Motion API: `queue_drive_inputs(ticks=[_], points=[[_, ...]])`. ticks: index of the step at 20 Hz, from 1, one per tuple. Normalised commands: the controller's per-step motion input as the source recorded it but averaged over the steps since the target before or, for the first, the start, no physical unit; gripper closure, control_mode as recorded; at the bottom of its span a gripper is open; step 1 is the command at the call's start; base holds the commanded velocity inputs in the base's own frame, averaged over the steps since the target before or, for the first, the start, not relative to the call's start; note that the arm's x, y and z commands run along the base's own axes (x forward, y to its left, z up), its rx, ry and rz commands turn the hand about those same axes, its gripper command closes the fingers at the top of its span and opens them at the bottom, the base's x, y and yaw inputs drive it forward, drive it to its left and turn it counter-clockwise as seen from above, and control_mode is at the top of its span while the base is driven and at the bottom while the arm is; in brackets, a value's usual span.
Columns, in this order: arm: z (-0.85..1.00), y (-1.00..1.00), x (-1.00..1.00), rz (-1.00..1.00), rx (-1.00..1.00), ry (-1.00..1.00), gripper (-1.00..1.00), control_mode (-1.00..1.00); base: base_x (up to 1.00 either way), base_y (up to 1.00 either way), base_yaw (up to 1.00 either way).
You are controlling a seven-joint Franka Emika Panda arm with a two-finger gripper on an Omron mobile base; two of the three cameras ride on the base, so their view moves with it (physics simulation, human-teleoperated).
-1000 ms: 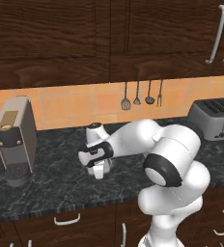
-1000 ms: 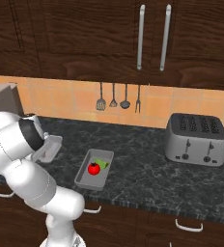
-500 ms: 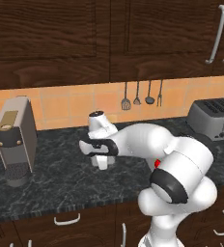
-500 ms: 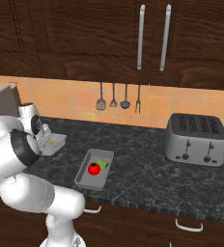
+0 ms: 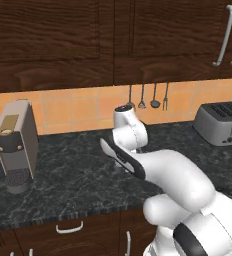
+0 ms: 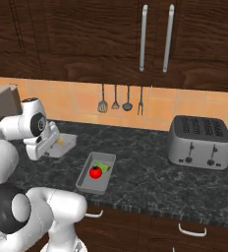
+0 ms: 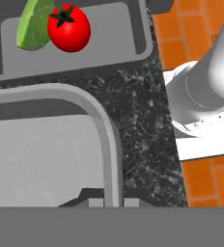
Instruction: Take the meat container that has the shrimp and place it on the second highest rack of the freezer. Then take the vegetable container that has the tomato and lemon wedge and place it on the highest rack of the freezer.
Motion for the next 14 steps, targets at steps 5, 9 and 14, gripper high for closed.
queue_drive_inputs(ticks=[5,9,14], points=[[0.62,-0.81,-0.46,-0.01,0.0,-0.17,1.0,-1.0,0.0,0.0,0.0],[0.74,-0.77,-0.53,-0.01,0.0,-0.17,1.0,-1.0,0.0,0.0,0.0],[0.62,-0.59,-0.63,0.0,0.0,-0.07,1.0,-1.0,0.0,0.0,0.0]])
